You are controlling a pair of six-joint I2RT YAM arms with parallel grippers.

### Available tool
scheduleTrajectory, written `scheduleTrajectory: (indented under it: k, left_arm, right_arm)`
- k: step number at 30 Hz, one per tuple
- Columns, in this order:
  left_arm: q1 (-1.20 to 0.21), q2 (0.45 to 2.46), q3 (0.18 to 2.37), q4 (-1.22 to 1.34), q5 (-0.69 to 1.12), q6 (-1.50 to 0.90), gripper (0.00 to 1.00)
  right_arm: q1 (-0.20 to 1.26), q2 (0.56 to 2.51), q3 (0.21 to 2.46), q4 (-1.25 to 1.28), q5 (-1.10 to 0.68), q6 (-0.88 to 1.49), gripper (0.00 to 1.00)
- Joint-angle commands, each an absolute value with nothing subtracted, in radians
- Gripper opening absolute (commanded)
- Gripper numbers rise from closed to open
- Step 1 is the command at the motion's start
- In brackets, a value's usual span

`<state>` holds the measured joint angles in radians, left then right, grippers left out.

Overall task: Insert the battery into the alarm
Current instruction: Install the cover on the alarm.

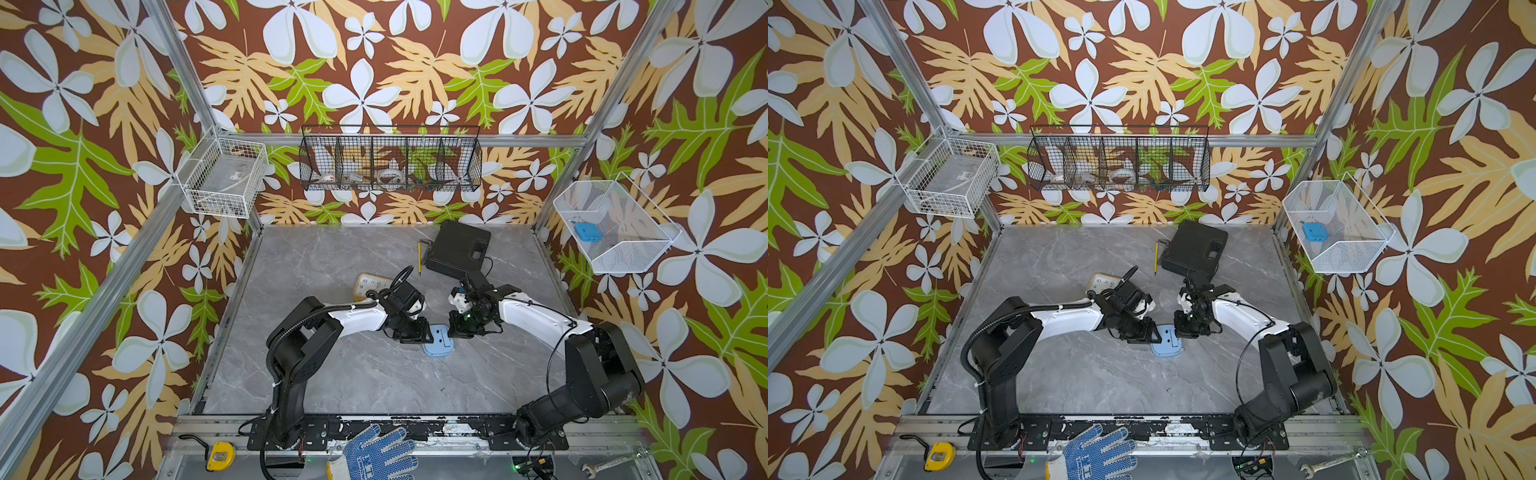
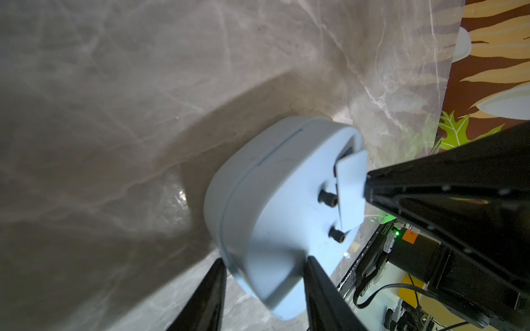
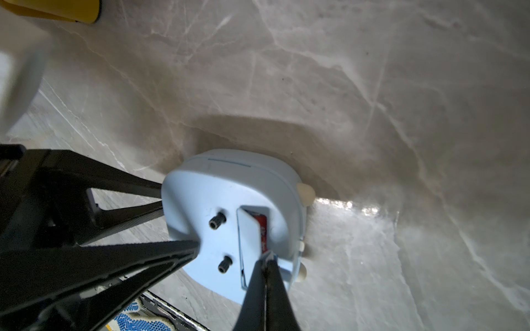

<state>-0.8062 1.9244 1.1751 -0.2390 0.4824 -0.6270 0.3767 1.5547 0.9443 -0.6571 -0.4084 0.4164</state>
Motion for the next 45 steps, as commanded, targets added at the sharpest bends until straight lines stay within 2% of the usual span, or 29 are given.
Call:
scheduleTrajectory:
  k: [1, 13, 28, 45]
  left_arm:
    - [-0.808, 1.934, 1.173, -0.296, 0.43, -0.622, 0.45]
    - [-0.808, 1.917, 1.154, -0.29, 0.412, -0.635, 0.45]
    - [-0.808, 1.936, 1.167, -0.295, 0.423, -0.623, 0.45]
    - [-0.808, 1.923, 1.158, -0.297, 0.407, -0.629, 0.45]
  right_arm:
    - [0.387, 1.568, 0.931, -0.645, -0.463, 0.438, 0.0]
    - [0.385, 1.568, 0.948, -0.714, -0.432, 0.473, 0.0]
    - [0.394, 1.574, 0.95, -0.673, -0.408, 0.484, 0.01]
    - [0.405, 1.493, 0.968, -0.691, -0.266, 0.464, 0.38]
